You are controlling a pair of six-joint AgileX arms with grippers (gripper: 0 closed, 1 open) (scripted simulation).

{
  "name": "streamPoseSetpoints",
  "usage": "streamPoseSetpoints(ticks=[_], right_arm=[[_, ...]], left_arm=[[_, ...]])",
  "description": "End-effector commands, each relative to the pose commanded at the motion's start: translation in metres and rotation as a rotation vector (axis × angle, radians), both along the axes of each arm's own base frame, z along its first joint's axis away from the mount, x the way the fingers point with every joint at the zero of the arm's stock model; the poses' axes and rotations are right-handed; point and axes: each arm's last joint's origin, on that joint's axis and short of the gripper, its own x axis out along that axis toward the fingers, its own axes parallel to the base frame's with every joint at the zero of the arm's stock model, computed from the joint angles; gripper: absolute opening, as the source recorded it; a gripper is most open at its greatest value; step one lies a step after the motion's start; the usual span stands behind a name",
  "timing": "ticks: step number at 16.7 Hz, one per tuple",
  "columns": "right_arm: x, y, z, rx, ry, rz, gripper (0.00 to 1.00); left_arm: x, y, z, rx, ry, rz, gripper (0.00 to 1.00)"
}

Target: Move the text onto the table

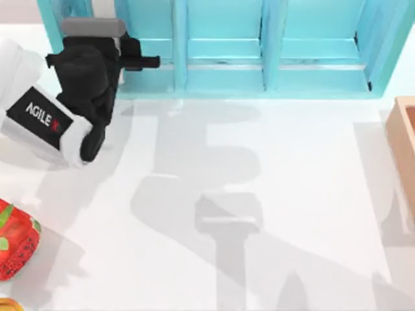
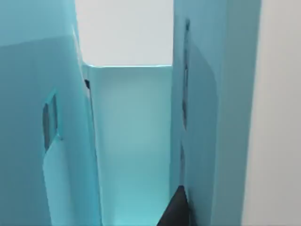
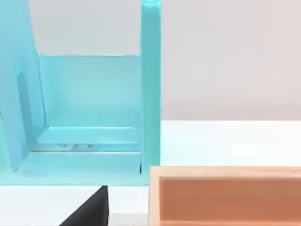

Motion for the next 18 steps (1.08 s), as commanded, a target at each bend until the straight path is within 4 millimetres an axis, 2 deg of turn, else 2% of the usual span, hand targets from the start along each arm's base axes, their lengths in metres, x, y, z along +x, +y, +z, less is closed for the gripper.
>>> streamPoseSetpoints(ticks=[3,5,10,12,14,16,18], right_arm=[[0.0,0.0,0.0,0.0,0.0,0.0,1.0],[0.0,0.0,0.0,0.0,0.0,0.0,1.0],[0.0,0.0,0.0,0.0,0.0,0.0,1.0],[0.0,0.0,0.0,0.0,0.0,0.0,1.0],[0.0,0.0,0.0,0.0,0.0,0.0,1.0],[0.0,0.0,0.0,0.0,0.0,0.0,1.0],[0.0,0.0,0.0,0.0,0.0,0.0,1.0]], left_arm=[[-0.021,-0.004,0.04,0.008,0.009,0.007,0.0],[-0.042,-0.008,0.073,0.007,0.005,0.007,0.0],[-0.116,-0.006,0.147,-0.011,-0.024,-0.004,0.0],[-0.146,-0.002,0.164,-0.016,-0.029,-0.007,0.0],[-0.169,0.003,0.171,-0.017,-0.026,-0.009,0.0],[-0.184,0.006,0.173,-0.013,-0.016,-0.01,0.0],[-0.189,0.007,0.173,-0.01,-0.011,-0.01,0.0]])
